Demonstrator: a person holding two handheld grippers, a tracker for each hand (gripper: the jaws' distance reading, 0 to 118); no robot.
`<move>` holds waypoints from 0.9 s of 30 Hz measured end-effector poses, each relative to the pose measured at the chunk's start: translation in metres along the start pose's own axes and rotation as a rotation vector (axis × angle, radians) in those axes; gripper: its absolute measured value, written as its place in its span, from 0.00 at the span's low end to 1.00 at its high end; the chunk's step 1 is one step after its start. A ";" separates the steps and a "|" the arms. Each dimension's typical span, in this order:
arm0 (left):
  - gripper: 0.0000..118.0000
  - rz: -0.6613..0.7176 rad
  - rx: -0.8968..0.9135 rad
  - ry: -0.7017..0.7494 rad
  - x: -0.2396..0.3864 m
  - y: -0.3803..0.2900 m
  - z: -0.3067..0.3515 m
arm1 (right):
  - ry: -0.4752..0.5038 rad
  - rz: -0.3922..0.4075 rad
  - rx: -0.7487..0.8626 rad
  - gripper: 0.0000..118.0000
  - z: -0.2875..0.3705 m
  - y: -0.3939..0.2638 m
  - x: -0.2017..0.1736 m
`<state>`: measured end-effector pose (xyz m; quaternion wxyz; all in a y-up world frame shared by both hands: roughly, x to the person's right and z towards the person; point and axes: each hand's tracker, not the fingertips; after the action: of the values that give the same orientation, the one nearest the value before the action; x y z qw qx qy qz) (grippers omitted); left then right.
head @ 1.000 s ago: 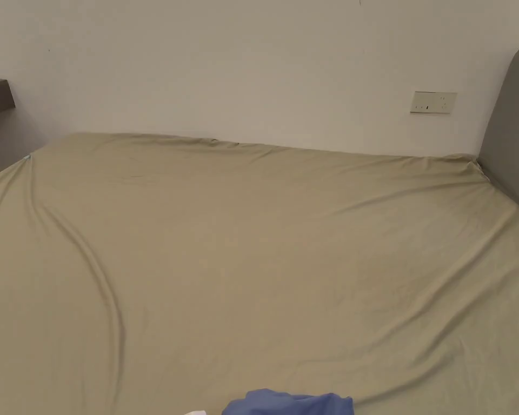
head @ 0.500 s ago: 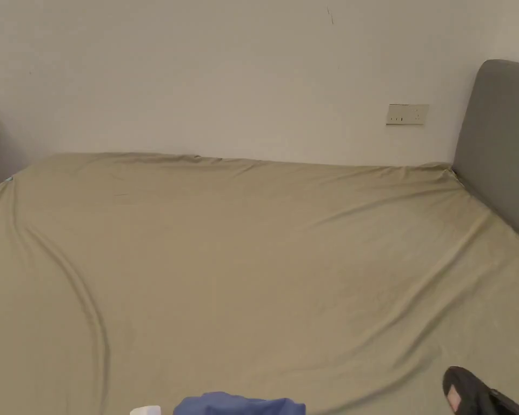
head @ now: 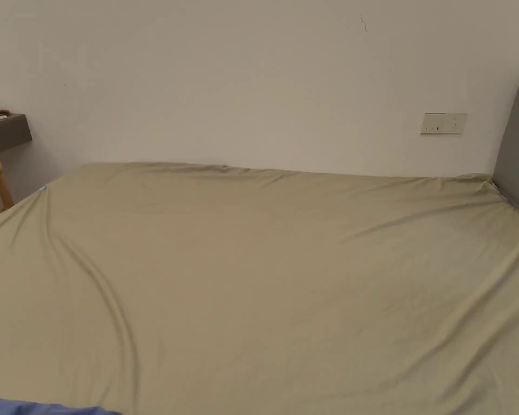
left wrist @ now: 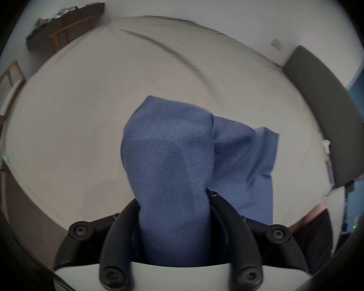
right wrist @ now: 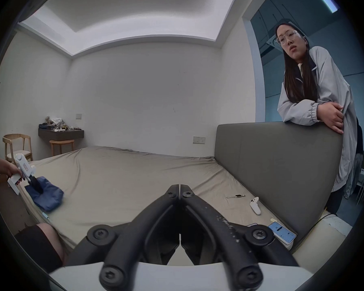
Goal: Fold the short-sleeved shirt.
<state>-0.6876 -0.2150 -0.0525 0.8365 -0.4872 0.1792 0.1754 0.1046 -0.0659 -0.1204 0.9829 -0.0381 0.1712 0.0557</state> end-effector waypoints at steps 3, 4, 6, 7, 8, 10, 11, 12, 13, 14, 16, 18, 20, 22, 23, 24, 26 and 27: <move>0.26 0.034 0.002 0.135 -0.034 0.012 0.007 | 0.014 -0.005 0.000 0.01 -0.009 0.000 -0.004; 0.26 0.017 0.003 0.193 -0.040 0.015 0.007 | 0.015 -0.007 0.003 0.01 -0.011 0.000 -0.008; 0.26 -0.033 0.001 0.262 -0.050 0.021 0.001 | 0.031 -0.039 -0.018 0.01 -0.018 0.001 -0.009; 0.26 -0.011 0.018 0.265 -0.052 0.021 -0.002 | 0.038 -0.051 -0.024 0.01 -0.020 0.000 -0.010; 0.26 0.003 0.008 0.238 -0.052 0.021 -0.004 | 0.034 -0.051 -0.024 0.01 -0.023 -0.001 -0.010; 0.26 0.011 0.008 0.230 -0.048 0.017 -0.008 | 0.053 -0.043 -0.031 0.01 -0.026 -0.001 -0.009; 0.29 0.008 0.010 0.236 -0.047 0.014 -0.007 | 0.054 -0.041 -0.026 0.01 -0.026 -0.002 -0.009; 0.36 0.024 0.025 0.240 -0.046 0.011 -0.006 | 0.058 -0.040 -0.024 0.01 -0.026 -0.001 -0.008; 0.59 0.034 0.041 0.239 -0.044 0.006 -0.003 | 0.082 -0.050 -0.021 0.01 -0.026 -0.001 -0.005; 0.80 0.003 0.052 0.276 -0.045 0.006 0.002 | 0.090 -0.054 -0.016 0.01 -0.025 -0.002 -0.003; 1.00 -0.053 0.176 0.382 -0.041 -0.004 0.024 | 0.095 -0.053 -0.009 0.01 -0.034 0.022 -0.034; 0.97 -0.013 0.334 0.384 -0.040 -0.010 0.055 | 0.097 -0.054 0.004 0.01 -0.034 0.022 -0.031; 0.97 0.037 0.458 0.339 -0.025 -0.017 0.094 | 0.105 -0.063 0.019 0.01 -0.033 0.025 -0.023; 0.97 0.033 0.633 0.277 0.007 -0.031 0.135 | 0.112 -0.081 0.033 0.01 -0.034 0.024 -0.021; 0.96 0.018 0.681 0.231 0.024 -0.038 0.152 | 0.115 -0.084 0.036 0.01 -0.033 0.022 -0.017; 0.96 0.017 0.711 0.171 0.049 -0.048 0.171 | 0.124 -0.084 0.039 0.01 -0.035 0.022 -0.017; 0.86 -0.015 0.759 0.128 0.095 -0.062 0.190 | 0.124 -0.077 0.042 0.01 -0.038 0.021 -0.018; 0.72 -0.033 0.790 0.133 0.122 -0.071 0.200 | 0.126 -0.067 0.047 0.01 -0.039 0.020 -0.019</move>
<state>-0.5220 -0.0584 0.0360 0.9487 -0.1411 0.2788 0.0478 0.0711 -0.0514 -0.1519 0.9721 -0.0242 0.2327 0.0164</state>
